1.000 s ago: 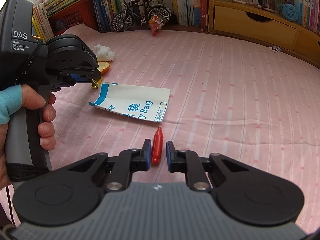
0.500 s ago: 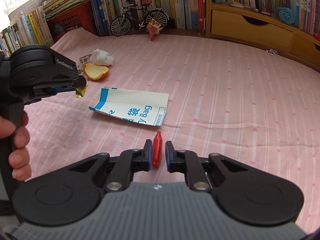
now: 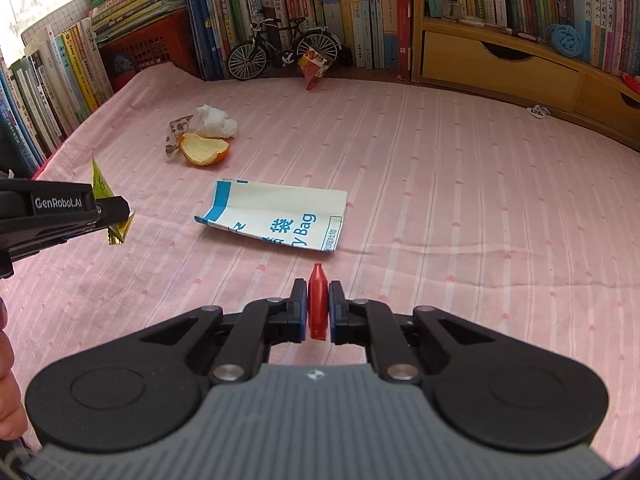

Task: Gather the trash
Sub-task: 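Carry the gold cone and red stick down to the black bin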

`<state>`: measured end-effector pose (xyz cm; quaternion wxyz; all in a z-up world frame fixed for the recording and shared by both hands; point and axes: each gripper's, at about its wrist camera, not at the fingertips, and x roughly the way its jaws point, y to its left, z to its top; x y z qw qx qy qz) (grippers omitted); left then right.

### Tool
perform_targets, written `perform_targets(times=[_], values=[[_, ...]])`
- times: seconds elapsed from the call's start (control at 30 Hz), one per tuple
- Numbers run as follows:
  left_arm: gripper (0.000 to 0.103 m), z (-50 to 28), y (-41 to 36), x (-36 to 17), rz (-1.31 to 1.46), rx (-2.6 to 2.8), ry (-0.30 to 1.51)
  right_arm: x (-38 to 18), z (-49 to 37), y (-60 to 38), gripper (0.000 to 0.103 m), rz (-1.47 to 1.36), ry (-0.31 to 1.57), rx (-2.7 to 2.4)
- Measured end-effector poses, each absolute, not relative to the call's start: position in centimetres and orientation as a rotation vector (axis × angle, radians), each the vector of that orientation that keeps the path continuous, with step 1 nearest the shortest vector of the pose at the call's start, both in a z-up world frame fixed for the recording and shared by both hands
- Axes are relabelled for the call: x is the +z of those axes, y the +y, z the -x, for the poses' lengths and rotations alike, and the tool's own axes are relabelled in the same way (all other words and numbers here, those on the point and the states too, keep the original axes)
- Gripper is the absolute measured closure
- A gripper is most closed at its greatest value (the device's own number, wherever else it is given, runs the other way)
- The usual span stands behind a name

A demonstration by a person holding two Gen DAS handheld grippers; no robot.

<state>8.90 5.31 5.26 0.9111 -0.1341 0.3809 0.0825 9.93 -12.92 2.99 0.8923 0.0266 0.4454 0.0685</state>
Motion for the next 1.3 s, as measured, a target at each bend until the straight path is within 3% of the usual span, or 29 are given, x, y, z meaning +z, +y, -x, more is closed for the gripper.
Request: perform_targets(times=[0.8, 1.3], values=[[0.095, 14.0, 11.6, 8.8, 0.277, 0.155, 0.835, 5.5, 6.3, -7.3, 0.089, -0.046, 0.926, 0.172], [0.095, 21.0, 14.5, 6.6, 0.298, 0.121, 0.891, 4.8, 13.3, -2.9, 0.089, 0.015, 0.970, 0.219]])
